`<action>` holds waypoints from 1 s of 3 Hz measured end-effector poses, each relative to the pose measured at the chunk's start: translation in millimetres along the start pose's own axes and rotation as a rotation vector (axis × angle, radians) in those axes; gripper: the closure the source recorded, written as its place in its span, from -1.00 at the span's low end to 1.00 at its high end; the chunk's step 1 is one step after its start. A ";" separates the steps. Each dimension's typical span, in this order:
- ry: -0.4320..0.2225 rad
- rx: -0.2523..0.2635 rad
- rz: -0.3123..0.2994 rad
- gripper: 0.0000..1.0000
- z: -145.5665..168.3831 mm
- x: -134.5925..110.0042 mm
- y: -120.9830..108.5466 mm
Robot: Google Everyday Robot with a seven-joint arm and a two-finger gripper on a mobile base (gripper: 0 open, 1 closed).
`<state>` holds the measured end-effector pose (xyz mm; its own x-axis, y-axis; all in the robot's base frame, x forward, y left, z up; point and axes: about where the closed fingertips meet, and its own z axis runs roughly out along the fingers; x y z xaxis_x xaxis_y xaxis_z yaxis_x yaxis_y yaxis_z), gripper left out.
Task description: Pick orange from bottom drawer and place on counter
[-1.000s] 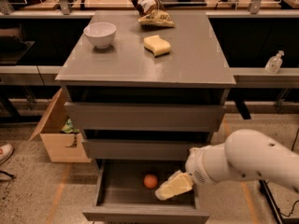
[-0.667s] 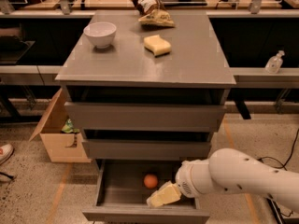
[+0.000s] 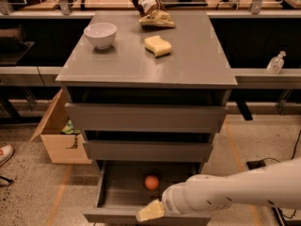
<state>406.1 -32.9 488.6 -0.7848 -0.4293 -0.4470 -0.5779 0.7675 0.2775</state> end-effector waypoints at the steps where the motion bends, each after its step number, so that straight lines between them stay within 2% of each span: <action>1: -0.043 0.002 -0.041 -1.00 19.7 -30.2 13.9; 2: -0.044 0.002 -0.044 -1.00 19.6 -30.7 14.6; 3: -0.060 -0.002 -0.020 -1.00 28.9 -25.1 8.9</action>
Offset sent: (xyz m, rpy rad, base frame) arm 0.0176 0.0280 -0.0024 0.0115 -0.0404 0.0093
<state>427.2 -1.5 477.8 -0.7580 -0.4153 -0.5029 -0.5940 0.7580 0.2695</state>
